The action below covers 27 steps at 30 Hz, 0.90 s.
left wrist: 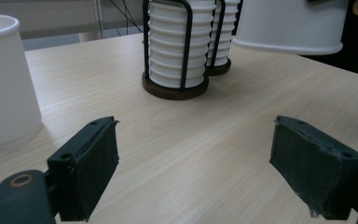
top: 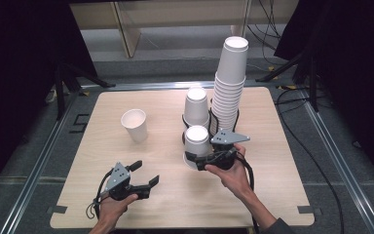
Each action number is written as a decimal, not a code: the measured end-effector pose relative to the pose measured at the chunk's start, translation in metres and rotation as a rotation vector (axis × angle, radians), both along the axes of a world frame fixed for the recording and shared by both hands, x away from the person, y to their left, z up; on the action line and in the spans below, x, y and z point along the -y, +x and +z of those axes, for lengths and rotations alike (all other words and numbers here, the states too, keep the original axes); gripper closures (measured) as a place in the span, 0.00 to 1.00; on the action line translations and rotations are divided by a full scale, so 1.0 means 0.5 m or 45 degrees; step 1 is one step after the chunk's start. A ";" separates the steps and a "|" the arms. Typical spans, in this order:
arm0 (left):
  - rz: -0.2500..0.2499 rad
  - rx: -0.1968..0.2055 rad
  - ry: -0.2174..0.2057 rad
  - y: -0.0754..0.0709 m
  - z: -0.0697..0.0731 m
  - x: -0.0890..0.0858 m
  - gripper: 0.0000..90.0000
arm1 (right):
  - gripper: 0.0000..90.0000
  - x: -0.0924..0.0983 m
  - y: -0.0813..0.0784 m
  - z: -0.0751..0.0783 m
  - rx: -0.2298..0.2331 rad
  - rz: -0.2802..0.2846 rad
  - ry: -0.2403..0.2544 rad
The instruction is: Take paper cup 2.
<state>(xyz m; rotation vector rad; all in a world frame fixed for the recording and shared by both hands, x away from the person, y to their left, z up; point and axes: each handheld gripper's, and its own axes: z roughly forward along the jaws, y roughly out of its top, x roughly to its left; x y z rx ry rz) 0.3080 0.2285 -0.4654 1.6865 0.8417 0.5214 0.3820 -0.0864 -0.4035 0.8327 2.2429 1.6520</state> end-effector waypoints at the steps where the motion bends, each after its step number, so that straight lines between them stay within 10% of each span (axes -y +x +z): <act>1: 0.000 0.000 0.000 0.000 0.000 0.000 0.16 | 0.19 -0.003 -0.001 -0.002 -0.013 0.007 0.014; 27: -0.134 0.030 -0.050 0.003 -0.008 0.047 0.16 | 0.19 -0.072 -0.016 -0.041 -0.001 0.108 -0.017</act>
